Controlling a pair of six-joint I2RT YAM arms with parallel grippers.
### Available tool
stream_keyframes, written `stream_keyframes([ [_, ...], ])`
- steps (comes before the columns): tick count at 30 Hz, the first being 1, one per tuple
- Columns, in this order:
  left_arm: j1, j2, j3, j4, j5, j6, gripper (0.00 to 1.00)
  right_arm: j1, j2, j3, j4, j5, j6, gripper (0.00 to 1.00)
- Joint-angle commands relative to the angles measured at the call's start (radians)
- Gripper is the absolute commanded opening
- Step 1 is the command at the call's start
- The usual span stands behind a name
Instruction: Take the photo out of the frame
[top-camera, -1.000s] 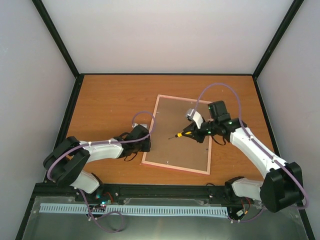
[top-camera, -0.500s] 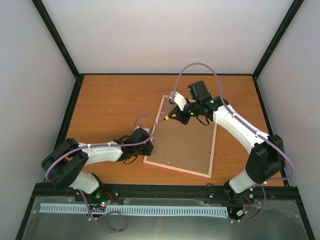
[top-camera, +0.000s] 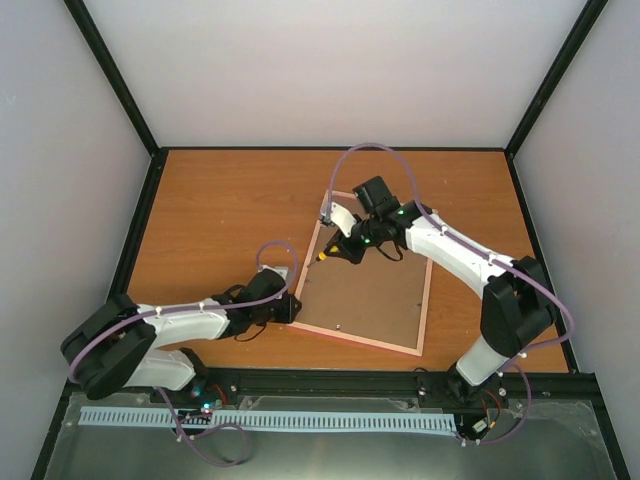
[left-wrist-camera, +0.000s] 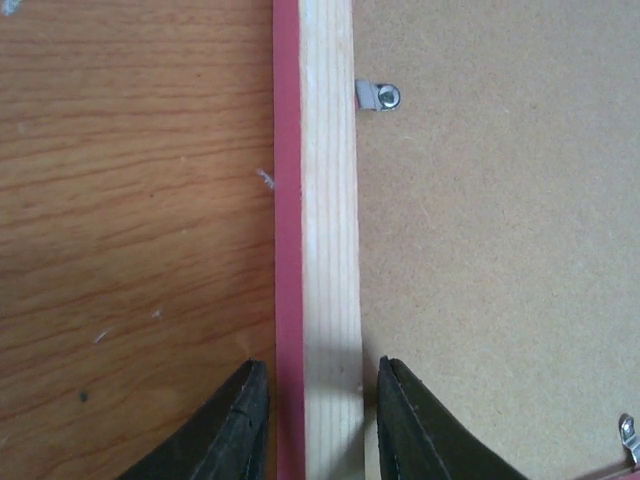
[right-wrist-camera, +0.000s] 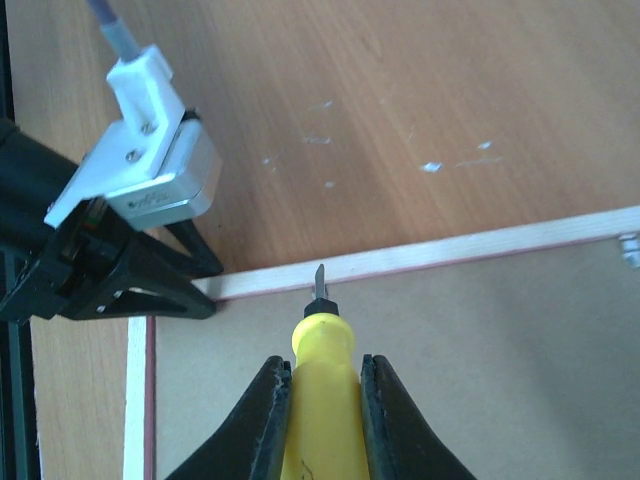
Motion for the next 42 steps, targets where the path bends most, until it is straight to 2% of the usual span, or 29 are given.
stream_keyframes([
  [1,-0.009,0.046,0.043,-0.018,-0.022,0.001,0.30,0.012,0.020,-0.041,0.038,0.004,-0.016,0.03],
  [7,-0.009,0.128,0.089,-0.026,-0.025,0.016,0.22,0.023,0.059,-0.049,0.031,-0.010,-0.022,0.03],
  [15,-0.009,0.116,0.074,-0.010,-0.024,0.014,0.10,0.049,0.089,-0.045,0.026,0.027,-0.030,0.03],
  [18,-0.009,0.121,0.076,-0.009,-0.023,0.015,0.02,0.050,0.093,-0.041,0.019,0.039,-0.034,0.03],
  [42,-0.009,0.122,0.072,-0.003,-0.019,0.016,0.01,0.052,0.127,-0.029,0.018,0.141,-0.009,0.03],
])
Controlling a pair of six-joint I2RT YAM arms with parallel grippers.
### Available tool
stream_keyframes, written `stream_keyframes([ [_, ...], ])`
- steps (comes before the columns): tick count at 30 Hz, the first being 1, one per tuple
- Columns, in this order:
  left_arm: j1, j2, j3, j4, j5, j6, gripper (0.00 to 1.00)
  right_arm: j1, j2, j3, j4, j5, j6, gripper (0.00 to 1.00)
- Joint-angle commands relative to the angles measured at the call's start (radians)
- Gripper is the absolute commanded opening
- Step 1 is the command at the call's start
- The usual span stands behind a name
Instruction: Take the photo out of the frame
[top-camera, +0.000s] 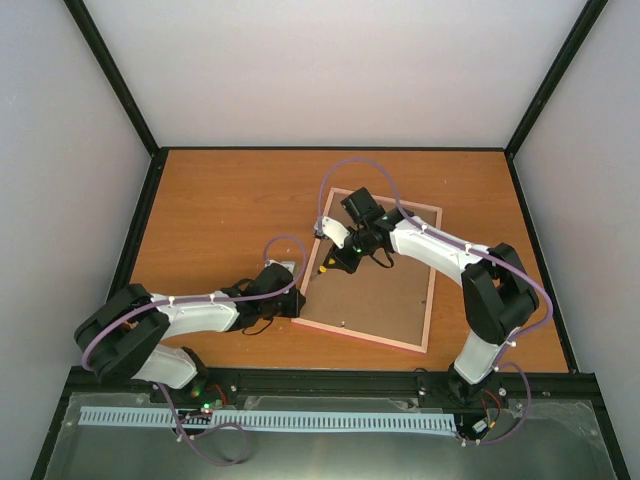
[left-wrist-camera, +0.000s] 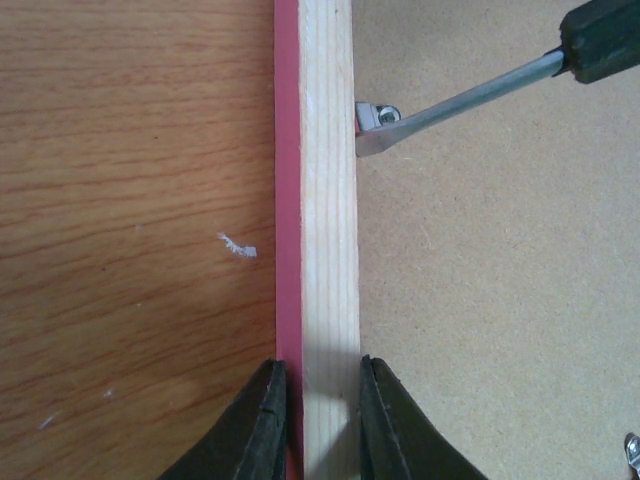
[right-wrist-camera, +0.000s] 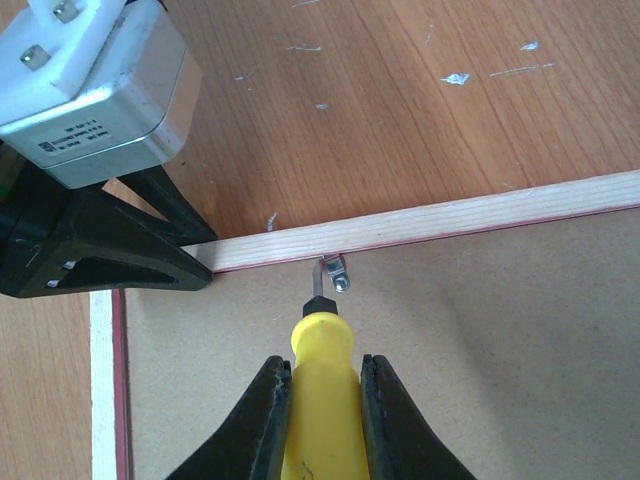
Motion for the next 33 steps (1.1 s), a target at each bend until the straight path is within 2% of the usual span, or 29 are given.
stream_keyframes([
  [1,-0.005,0.017,-0.011,-0.017,-0.002,0.010,0.01,0.010,0.019,0.016,0.009,0.079,0.016,0.03],
  [7,-0.004,0.019,-0.011,-0.017,-0.003,0.010,0.01,0.010,0.016,0.024,0.006,0.134,0.043,0.03],
  [20,-0.005,0.020,-0.009,-0.019,-0.002,0.008,0.01,0.010,0.007,0.034,-0.032,0.153,0.029,0.03],
  [25,-0.005,0.020,-0.012,-0.017,-0.001,0.008,0.01,0.010,-0.005,0.049,-0.070,0.218,0.012,0.03],
  [29,-0.005,0.019,-0.012,-0.018,-0.001,0.007,0.01,0.003,-0.041,0.043,-0.057,0.349,0.056,0.03],
  [33,-0.005,0.020,-0.011,-0.019,-0.001,0.007,0.01,-0.011,-0.074,0.038,-0.055,0.320,0.057,0.03],
])
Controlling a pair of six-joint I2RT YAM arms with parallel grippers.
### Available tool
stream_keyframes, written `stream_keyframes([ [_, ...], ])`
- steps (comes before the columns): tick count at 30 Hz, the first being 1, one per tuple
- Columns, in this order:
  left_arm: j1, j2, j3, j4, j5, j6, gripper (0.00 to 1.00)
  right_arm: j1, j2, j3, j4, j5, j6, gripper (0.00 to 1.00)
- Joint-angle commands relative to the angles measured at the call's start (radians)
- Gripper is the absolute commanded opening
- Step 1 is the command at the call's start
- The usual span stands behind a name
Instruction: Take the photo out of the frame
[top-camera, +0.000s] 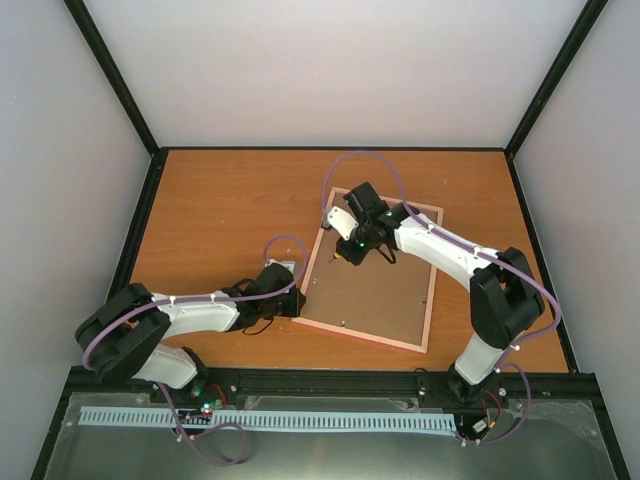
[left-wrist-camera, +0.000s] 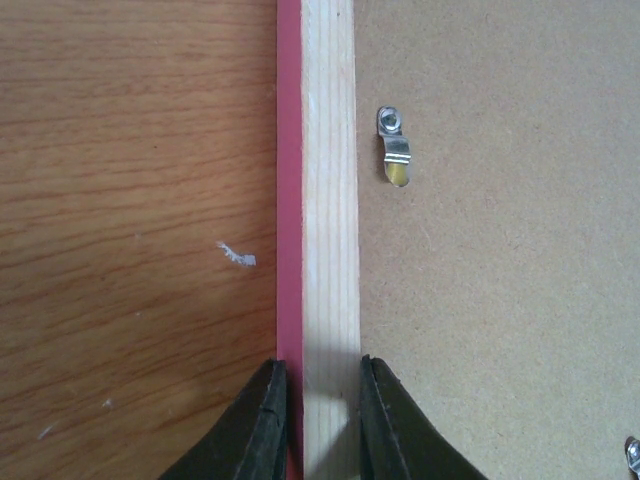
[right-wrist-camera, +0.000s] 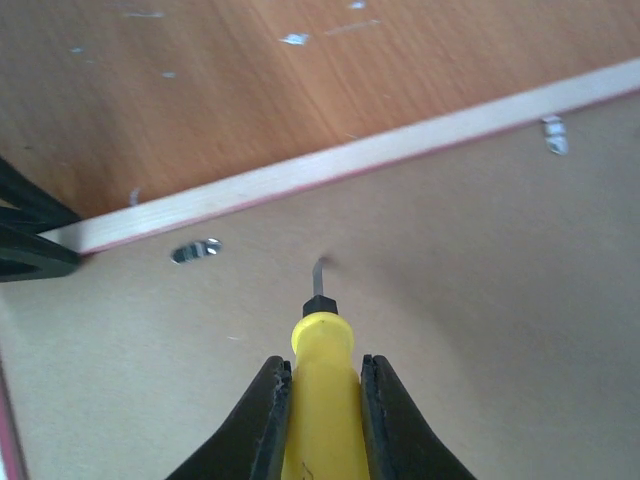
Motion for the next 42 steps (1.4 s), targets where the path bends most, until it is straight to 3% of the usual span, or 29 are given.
stream_keyframes([
  [1,-0.005,0.017,-0.009,-0.031,-0.001,0.007,0.01,-0.018,-0.051,0.002,-0.016,0.052,0.006,0.03],
  [7,-0.004,0.026,-0.002,-0.037,-0.003,0.006,0.01,-0.018,-0.066,-0.006,-0.014,-0.094,-0.041,0.03],
  [15,-0.005,0.020,-0.005,-0.035,-0.006,0.006,0.01,-0.018,-0.082,-0.006,-0.016,-0.103,-0.070,0.03],
  [20,-0.005,0.010,-0.016,-0.027,-0.003,0.006,0.01,-0.018,-0.196,-0.031,-0.077,-0.197,-0.173,0.03],
  [27,-0.011,-0.004,-0.018,-0.039,-0.012,-0.002,0.01,-0.017,-0.276,-0.079,-0.135,-0.072,-0.195,0.03],
  [32,-0.036,-0.054,-0.014,-0.183,-0.080,-0.154,0.01,-0.018,-0.327,-0.132,-0.141,-0.049,-0.190,0.03],
  [42,-0.188,-0.336,-0.141,-0.416,-0.108,-0.536,0.01,-0.018,-0.363,-0.154,-0.143,-0.068,-0.171,0.03],
])
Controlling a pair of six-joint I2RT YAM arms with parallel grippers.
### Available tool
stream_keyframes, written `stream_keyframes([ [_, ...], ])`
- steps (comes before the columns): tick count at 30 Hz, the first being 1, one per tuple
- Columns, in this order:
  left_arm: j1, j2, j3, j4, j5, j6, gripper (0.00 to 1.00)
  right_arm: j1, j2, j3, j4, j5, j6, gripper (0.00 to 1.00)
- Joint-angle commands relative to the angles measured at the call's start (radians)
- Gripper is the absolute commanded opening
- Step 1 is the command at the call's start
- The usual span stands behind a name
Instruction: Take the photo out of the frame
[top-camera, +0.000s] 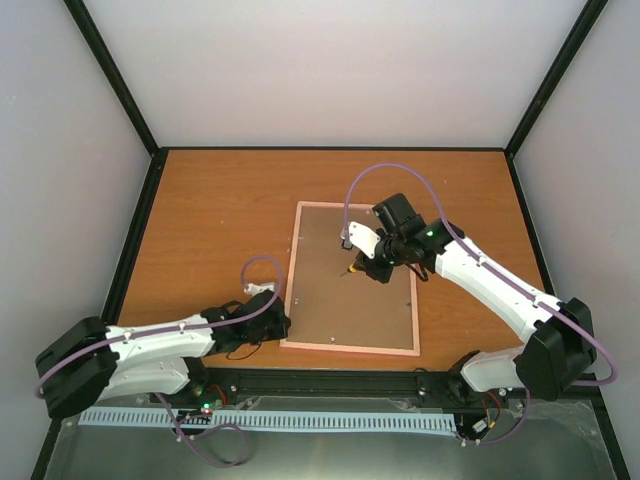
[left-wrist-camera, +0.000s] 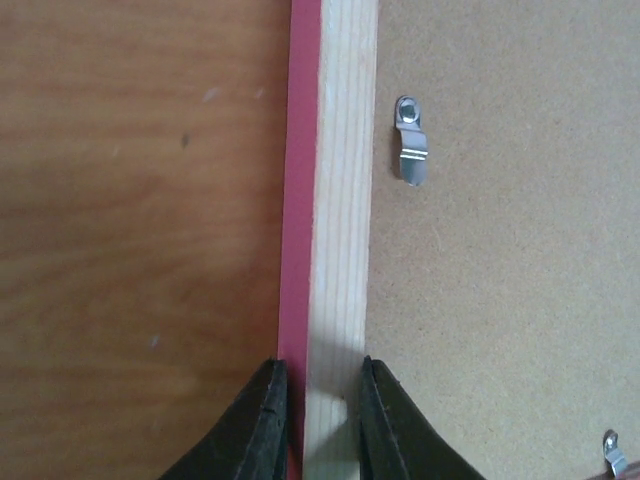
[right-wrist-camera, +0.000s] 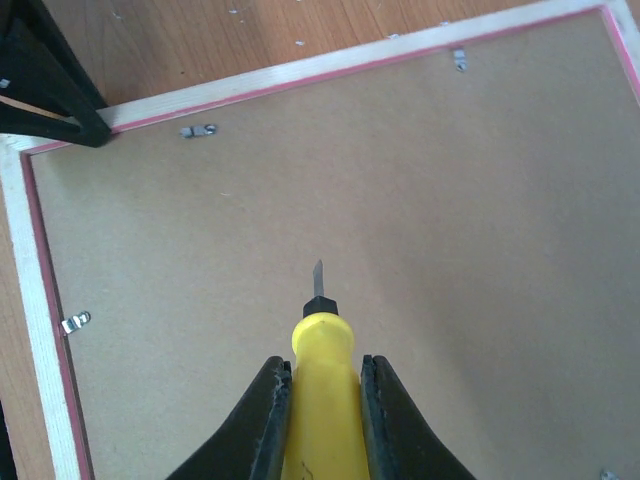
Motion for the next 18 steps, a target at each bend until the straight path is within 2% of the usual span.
stream_keyframes([
  [1,-0.042,-0.072,-0.021,-0.231,0.014,-0.245,0.02,0.001,-0.018,0.002,0.000,-0.006,0.010,0.03],
  [3,-0.042,-0.098,0.020,-0.336,0.017,-0.236,0.11,0.001,-0.016,0.009,-0.001,-0.010,0.012,0.03],
  [5,-0.041,-0.131,0.085,-0.414,-0.005,-0.201,0.25,0.001,-0.015,0.018,-0.002,-0.011,0.010,0.03],
  [9,-0.012,-0.204,0.225,-0.505,-0.142,-0.098,0.42,0.000,0.003,0.056,-0.012,-0.038,0.010,0.03],
  [11,0.098,-0.224,0.270,-0.469,-0.141,0.029,0.47,0.000,0.019,0.089,-0.022,-0.063,0.015,0.03],
  [14,0.307,-0.184,0.313,-0.364,-0.047,0.254,0.50,0.000,0.049,0.139,-0.038,-0.086,0.023,0.03],
  [16,0.412,-0.116,0.345,-0.291,0.035,0.332,0.50,0.000,0.071,0.167,-0.039,-0.082,0.028,0.03],
  [18,0.471,-0.022,0.374,-0.217,0.089,0.372,0.50,0.000,0.092,0.195,-0.038,-0.066,0.036,0.03],
])
